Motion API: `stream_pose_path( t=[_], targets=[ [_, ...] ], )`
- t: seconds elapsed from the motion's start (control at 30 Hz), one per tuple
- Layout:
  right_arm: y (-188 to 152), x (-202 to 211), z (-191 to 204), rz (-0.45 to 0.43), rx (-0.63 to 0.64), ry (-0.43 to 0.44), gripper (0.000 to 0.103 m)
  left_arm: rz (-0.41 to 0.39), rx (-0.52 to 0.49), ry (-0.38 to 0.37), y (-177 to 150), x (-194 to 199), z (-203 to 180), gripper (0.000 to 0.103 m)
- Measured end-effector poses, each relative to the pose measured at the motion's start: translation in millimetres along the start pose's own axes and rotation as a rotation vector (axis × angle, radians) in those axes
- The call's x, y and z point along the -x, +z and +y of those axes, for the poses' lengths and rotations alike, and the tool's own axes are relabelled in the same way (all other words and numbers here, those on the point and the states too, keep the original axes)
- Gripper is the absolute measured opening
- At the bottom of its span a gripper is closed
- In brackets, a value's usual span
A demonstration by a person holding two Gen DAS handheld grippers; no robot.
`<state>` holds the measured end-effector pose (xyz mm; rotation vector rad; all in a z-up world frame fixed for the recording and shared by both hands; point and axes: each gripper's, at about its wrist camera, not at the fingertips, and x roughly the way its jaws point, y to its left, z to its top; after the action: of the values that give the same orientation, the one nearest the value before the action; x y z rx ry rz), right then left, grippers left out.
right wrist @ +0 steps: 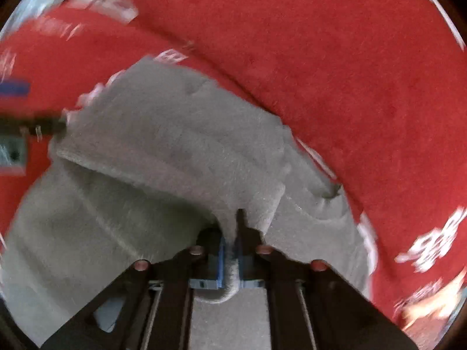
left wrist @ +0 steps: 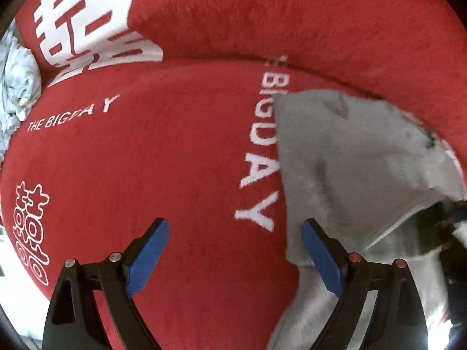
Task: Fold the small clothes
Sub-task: 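Fold the gripped side and sleeve across the sweater body with the left gripper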
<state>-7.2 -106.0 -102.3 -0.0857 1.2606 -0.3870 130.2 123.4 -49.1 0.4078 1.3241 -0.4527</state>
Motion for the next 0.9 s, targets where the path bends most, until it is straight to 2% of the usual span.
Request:
stream_pose_path(
  t=[0.07,0.1,0.13,0.17,0.2,0.23,0.27,0.3,0.37,0.47,0.57,0.67,0.7,0.73,0.77,0.8,0.83,0.9],
  targets=[
    [-3,12,-39,-0.039,-0.230,0.078,0.006,0.008,-0.020,0.001,0,-7,-8,0.093],
    [-12,16,-67,-0.073,-0.403,0.170,0.007,0.001,-0.041,0.018,-2,-6,-13,0.093],
    [-22,15,-87,-0.087,-0.535,0.225,0.007,-0.004,-0.055,0.027,-2,-6,-15,0.093],
    [-45,9,-117,-0.075,-0.736,0.275,0.007,-0.005,-0.061,0.031,-2,-6,-17,0.093],
    [-62,3,-132,-0.061,-0.862,0.322,0.012,-0.002,-0.063,0.024,-2,-6,-18,0.093],
    [-83,-7,-147,-0.040,-0.997,0.387,0.013,0.003,-0.064,0.024,-1,-6,-19,0.093],
    [-105,-19,-159,-0.007,-1.133,0.458,0.021,0.008,-0.067,0.027,1,-6,-20,0.093],
    [-129,-31,-166,0.029,-1.258,0.527,0.035,0.015,-0.075,0.029,3,-5,-20,0.093],
    [-156,-38,-173,0.045,-1.372,0.578,0.052,0.008,-0.085,0.029,11,-3,-20,0.093],
    [-176,-34,-181,0.013,-1.422,0.594,0.053,-0.015,-0.086,0.001,36,0,-19,0.093],
    [-182,-35,-195,-0.002,-1.447,0.573,0.053,0.026,-0.075,-0.048,65,-14,-22,0.093],
    [-183,-43,-208,0.022,-1.467,0.539,0.053,0.075,-0.073,-0.040,85,-34,-30,0.092],
    [-183,-46,-211,0.033,-1.474,0.540,0.051,0.086,-0.072,-0.039,88,-37,-33,0.077],
    [-180,-47,-214,0.043,-1.462,0.535,0.043,0.098,-0.069,-0.046,90,-40,-35,0.065],
    [-176,-45,-212,0.047,-1.438,0.531,0.011,0.108,-0.060,-0.072,92,-41,-36,0.043],
    [-166,-43,-215,0.041,-1.376,0.518,0.008,0.100,-0.036,-0.125,93,-39,-37,0.020],
    [-159,-39,-217,0.018,-1.326,0.512,0.008,0.089,-0.031,-0.129,94,-36,-38,0.013],
    [-142,-26,-222,-0.043,-1.211,0.492,0.008,0.044,-0.055,-0.080,94,-32,-43,0.012]
  ],
)
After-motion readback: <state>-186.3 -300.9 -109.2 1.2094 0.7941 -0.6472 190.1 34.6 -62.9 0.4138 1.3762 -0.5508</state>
